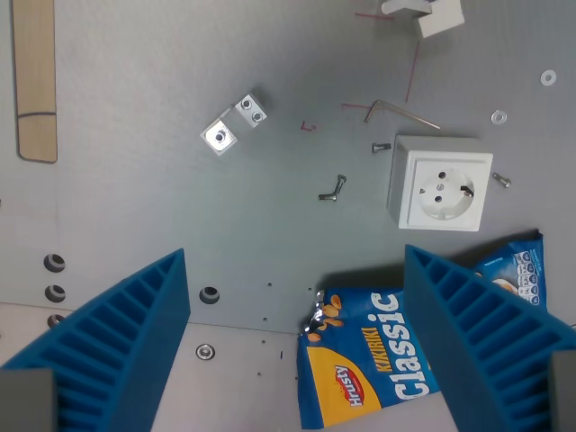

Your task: Rotate around base negative y

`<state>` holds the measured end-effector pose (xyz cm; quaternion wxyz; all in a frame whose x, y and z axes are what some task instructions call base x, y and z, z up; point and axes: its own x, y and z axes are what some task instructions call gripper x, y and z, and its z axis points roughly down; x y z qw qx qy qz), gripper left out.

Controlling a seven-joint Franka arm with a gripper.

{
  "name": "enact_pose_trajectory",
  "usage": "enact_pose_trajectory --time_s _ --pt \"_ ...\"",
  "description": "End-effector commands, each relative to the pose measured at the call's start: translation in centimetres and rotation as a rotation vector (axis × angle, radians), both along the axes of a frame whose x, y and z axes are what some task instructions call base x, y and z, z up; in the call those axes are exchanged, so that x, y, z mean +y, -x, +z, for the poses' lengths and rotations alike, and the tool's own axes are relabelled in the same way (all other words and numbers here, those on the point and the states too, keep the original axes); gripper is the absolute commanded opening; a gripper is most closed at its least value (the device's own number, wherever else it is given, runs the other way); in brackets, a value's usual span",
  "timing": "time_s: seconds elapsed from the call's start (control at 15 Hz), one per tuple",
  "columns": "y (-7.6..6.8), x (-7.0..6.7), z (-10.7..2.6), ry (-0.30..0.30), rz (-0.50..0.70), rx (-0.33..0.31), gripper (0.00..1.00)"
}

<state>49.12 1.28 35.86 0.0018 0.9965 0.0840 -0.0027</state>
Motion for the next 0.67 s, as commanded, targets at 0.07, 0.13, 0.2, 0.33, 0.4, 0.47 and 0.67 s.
enact_pose_trajectory --time_s 0.07,0.13,0.2,0.33,0.4,0.47,0.67 --pt "0.04 0.00 0.24 0.000 0.000 -0.018 1.00" --pt "0.04 0.00 0.24 0.000 0.000 -0.031 1.00" --pt "0.04 0.00 0.24 0.000 0.000 -0.045 1.00" --pt "0.04 0.00 0.24 0.000 0.000 -0.071 1.00" --pt "0.04 0.00 0.24 0.000 0.000 -0.085 1.00" --pt "0.04 0.00 0.24 0.000 0.000 -0.098 1.00" --pt "0.04 0.00 0.24 0.000 0.000 -0.138 1.00"
